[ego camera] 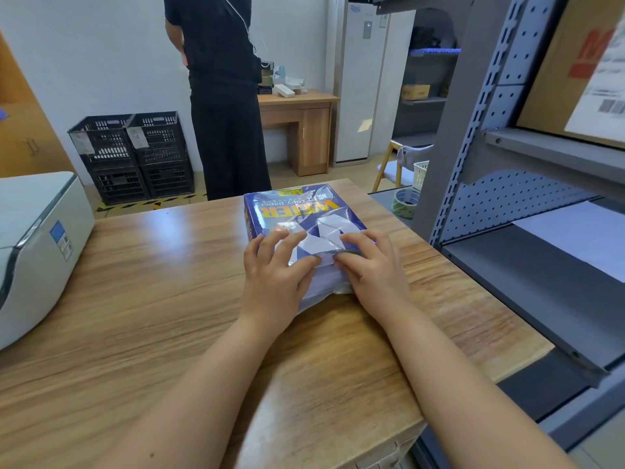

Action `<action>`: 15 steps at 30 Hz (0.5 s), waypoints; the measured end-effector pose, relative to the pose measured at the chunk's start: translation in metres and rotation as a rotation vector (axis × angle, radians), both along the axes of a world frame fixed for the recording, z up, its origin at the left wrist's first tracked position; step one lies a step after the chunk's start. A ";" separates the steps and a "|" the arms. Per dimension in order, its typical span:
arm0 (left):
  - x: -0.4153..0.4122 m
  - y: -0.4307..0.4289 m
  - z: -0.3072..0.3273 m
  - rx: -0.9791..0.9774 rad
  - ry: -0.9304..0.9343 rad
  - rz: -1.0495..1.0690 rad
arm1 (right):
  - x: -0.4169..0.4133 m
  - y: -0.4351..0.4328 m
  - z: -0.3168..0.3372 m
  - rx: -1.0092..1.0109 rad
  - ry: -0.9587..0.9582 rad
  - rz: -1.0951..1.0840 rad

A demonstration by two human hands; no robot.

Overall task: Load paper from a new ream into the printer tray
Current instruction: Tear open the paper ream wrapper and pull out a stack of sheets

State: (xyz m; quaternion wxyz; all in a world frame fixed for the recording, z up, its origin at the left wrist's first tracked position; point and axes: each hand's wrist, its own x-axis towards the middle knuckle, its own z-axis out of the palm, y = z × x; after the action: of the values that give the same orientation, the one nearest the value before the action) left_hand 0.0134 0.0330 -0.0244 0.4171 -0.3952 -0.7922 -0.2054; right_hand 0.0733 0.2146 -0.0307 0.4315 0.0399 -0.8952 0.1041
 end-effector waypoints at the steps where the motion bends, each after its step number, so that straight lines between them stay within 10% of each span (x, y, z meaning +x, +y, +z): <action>1: -0.001 0.000 0.000 -0.001 -0.004 -0.004 | 0.000 0.000 -0.001 0.036 0.014 -0.003; 15: 0.002 -0.005 -0.002 -0.006 0.045 -0.025 | 0.005 -0.004 -0.002 0.136 0.067 0.019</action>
State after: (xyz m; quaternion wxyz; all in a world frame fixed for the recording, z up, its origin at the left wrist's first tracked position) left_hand 0.0158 0.0281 -0.0263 0.4311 -0.4109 -0.7782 -0.1991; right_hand 0.0786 0.2108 -0.0329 0.4565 0.0813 -0.8848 0.0457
